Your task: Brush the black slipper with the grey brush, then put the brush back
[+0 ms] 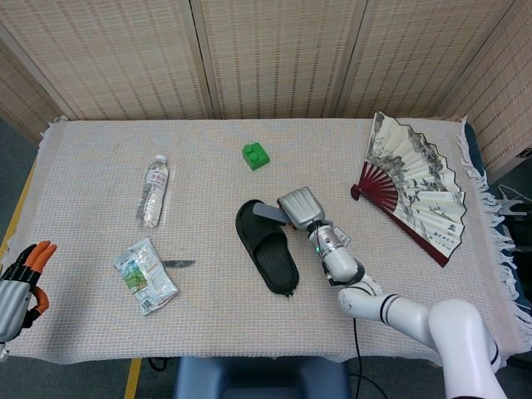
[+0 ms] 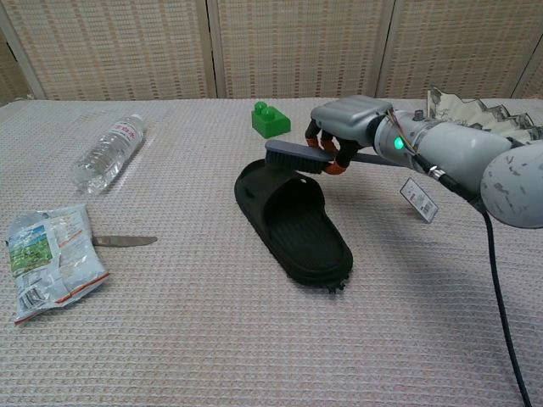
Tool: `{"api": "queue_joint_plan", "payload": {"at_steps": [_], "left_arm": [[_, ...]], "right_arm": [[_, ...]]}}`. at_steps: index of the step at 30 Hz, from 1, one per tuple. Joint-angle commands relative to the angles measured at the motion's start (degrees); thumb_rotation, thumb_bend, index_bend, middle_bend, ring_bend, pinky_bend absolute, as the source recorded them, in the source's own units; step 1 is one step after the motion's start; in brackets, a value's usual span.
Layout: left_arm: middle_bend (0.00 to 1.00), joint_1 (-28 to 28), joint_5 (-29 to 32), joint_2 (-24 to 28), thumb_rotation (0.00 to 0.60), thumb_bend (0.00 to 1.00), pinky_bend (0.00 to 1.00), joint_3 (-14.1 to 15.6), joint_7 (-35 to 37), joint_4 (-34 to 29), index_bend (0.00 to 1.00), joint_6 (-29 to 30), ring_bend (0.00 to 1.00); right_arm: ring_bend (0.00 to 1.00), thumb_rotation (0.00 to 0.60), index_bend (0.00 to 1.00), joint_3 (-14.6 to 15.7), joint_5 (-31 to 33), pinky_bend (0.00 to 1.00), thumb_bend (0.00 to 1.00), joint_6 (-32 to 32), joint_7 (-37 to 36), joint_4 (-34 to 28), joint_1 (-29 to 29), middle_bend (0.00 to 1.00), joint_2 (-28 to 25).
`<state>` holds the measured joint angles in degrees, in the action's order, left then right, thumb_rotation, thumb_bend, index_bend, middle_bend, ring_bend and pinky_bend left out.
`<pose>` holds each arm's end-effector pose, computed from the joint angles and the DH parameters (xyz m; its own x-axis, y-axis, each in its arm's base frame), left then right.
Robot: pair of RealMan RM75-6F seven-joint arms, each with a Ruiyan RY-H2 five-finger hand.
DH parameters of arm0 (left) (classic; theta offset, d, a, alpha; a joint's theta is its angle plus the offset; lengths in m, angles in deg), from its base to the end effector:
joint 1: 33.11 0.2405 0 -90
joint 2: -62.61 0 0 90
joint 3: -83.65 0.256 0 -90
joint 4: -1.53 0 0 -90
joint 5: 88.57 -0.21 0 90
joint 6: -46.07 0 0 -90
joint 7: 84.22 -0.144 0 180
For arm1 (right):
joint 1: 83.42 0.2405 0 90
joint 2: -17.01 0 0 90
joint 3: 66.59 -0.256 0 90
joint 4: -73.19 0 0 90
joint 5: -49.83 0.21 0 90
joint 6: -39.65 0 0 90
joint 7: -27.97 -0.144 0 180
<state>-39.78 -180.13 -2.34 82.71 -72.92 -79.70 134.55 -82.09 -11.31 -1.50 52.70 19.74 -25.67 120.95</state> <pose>-0.3272 0.1866 0.1712 0.3828 -0.0297 0.9234 0.9145 -0.1293 -0.3833 -0.1051 -0.4309 -0.0680 0.6642 -0.1640 0.7293 -0.7110 -0.4400 0.5485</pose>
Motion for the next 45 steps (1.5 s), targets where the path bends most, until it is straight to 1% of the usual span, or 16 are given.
{"api": "queue_joint_plan", "payload": {"at_steps": [1,6,13,18,23,28,34,36,39,45], "left_arm": [[0.0,0.0,0.0,0.0,0.6,0.99,0.23,0.0,-0.1,-0.1,0.0,0.0,0.02],[0.0,0.1,-0.2,-0.2,0.6,0.99,0.23,0.0,-0.7,-0.3,0.0,0.3,0.02],[0.0,-0.1,-0.5,-0.4,0.6,0.99,0.23,0.1,-1.7,-0.5,0.0,0.1,0.02],[0.0,-0.1,-0.1,-0.1,0.6,0.99,0.23,0.1,-1.9,-0.8,0.0,-0.2,0.02],[0.0,-0.1,0.1,0.0,0.6,0.99,0.23,0.1,-1.7,-0.8,0.0,-0.5,0.02],[0.0,0.0,0.3,0.2,0.6,0.99,0.23,-0.1,-1.2,-0.7,0.0,-0.2,0.02],[0.0,0.1,0.5,0.3,0.6,0.99,0.23,-0.1,-1.0,-0.8,0.0,-0.2,0.02],[0.0,0.2,0.5,0.4,0.6,0.99,0.23,-0.2,-0.9,-0.9,0.0,0.0,0.02],[0.0,0.3,0.3,0.3,0.6,0.99,0.23,-0.1,-1.3,-0.9,0.0,0.2,0.02],[0.0,0.1,0.0,-0.1,0.6,0.99,0.23,0.1,-2.3,-1.1,0.0,-0.1,0.02]], "right_arm": [[0.75,0.6,0.91,0.0,-0.1,1.0,0.36,0.1,0.0,0.8,0.6,0.74,0.8],[0.75,0.6,0.91,1.2,-0.5,1.0,0.36,-0.5,0.9,-0.1,-0.1,0.74,-0.2],[0.76,0.6,0.92,3.7,0.3,1.0,0.36,-2.5,3.7,-5.3,-3.4,0.74,-4.8],[0.76,0.6,0.92,3.5,1.6,1.0,0.36,-3.5,4.3,-7.7,-4.2,0.74,-6.4],[0.76,0.6,0.92,2.5,1.7,1.0,0.36,-3.2,4.0,-7.8,-3.0,0.74,-6.0],[0.76,0.6,0.92,1.8,3.0,1.0,0.36,-1.3,5.6,-5.7,-0.3,0.74,-3.8],[0.76,0.6,0.92,1.4,3.3,1.0,0.36,-1.0,6.4,-4.3,1.7,0.74,-1.6],[0.76,0.6,0.92,1.6,3.0,1.0,0.36,-1.3,6.5,-4.4,1.7,0.74,-1.5],[0.76,0.6,0.92,2.7,3.0,1.0,0.36,-1.6,7.8,-5.0,1.3,0.74,-2.1],[0.76,0.6,0.92,5.0,5.3,1.0,0.36,-1.6,11.9,-7.3,0.0,0.74,-4.1]]}}
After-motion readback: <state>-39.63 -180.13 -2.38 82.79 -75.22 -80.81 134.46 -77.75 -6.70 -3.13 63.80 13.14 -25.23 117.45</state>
